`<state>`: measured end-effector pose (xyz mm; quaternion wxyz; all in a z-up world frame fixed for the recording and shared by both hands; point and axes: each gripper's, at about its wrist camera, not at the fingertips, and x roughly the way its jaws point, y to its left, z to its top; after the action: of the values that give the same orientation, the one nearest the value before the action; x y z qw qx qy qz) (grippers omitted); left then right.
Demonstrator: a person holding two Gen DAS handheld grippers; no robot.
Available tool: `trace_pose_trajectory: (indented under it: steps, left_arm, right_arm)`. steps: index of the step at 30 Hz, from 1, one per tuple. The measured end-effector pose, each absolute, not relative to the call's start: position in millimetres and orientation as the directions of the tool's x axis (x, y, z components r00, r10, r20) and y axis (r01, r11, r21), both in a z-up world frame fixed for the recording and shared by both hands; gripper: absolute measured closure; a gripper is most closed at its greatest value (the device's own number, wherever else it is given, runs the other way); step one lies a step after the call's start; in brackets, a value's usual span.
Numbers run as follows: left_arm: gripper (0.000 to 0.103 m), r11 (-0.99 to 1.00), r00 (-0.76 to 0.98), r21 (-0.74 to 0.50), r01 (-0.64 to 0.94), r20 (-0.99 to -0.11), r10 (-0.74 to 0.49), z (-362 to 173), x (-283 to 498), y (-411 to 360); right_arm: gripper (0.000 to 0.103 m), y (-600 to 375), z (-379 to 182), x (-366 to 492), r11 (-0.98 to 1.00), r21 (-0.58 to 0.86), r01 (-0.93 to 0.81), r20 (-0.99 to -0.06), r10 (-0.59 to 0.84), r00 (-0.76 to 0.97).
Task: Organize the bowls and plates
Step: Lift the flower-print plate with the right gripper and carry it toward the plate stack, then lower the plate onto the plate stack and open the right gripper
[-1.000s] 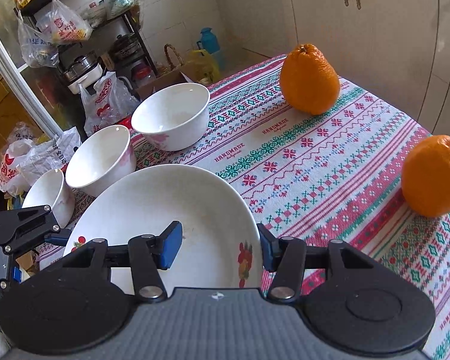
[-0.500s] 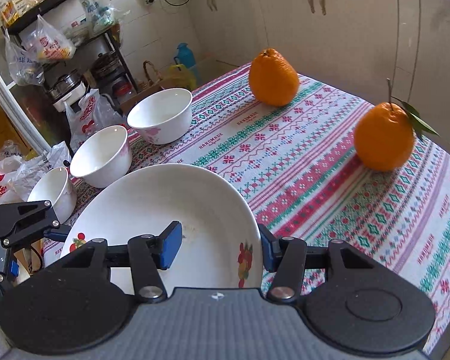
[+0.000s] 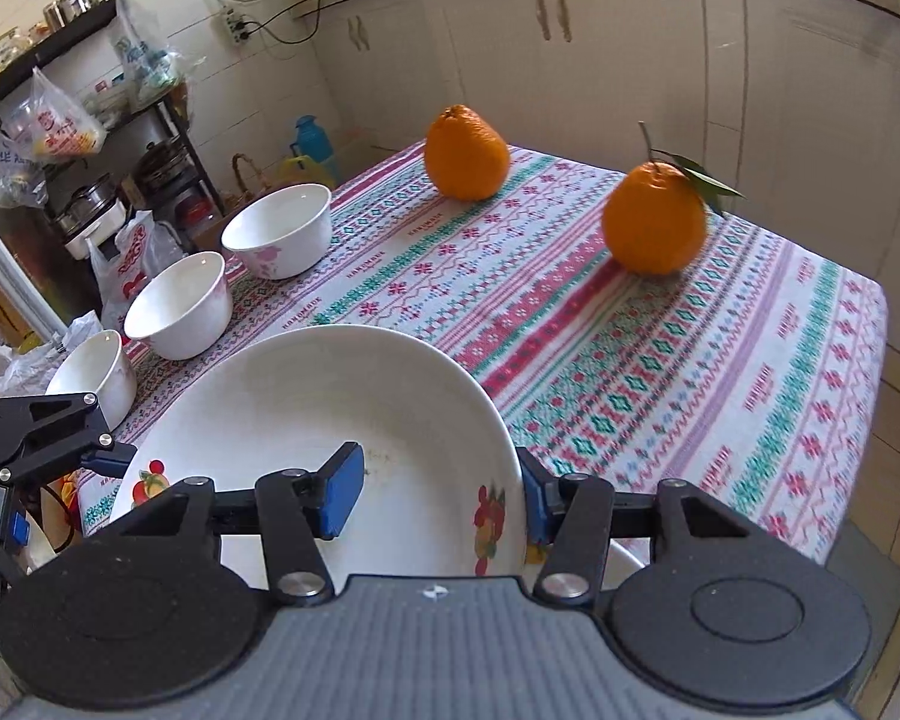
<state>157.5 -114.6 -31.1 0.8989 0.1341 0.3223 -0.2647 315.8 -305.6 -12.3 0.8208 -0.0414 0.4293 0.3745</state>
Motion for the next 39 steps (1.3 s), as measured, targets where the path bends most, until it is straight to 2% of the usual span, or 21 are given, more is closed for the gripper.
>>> trace_pose_trajectory:
  steps: [10, 39]
  left_arm:
    - [0.028, 0.779, 0.597, 0.042, 0.626, -0.669, -0.443, -38, 153, -139]
    - [0.028, 0.726, 0.526, 0.002, 0.688, -0.690, -0.497, -47, 160, -160]
  right_arm:
    - [0.043, -342, -23, 292, 0.775, 0.258, -0.577, -0.742, 0.541, 0.395]
    - [0.043, -386, -41, 263, 0.840, 0.274, -0.469, -0.748, 0.492, 0.445]
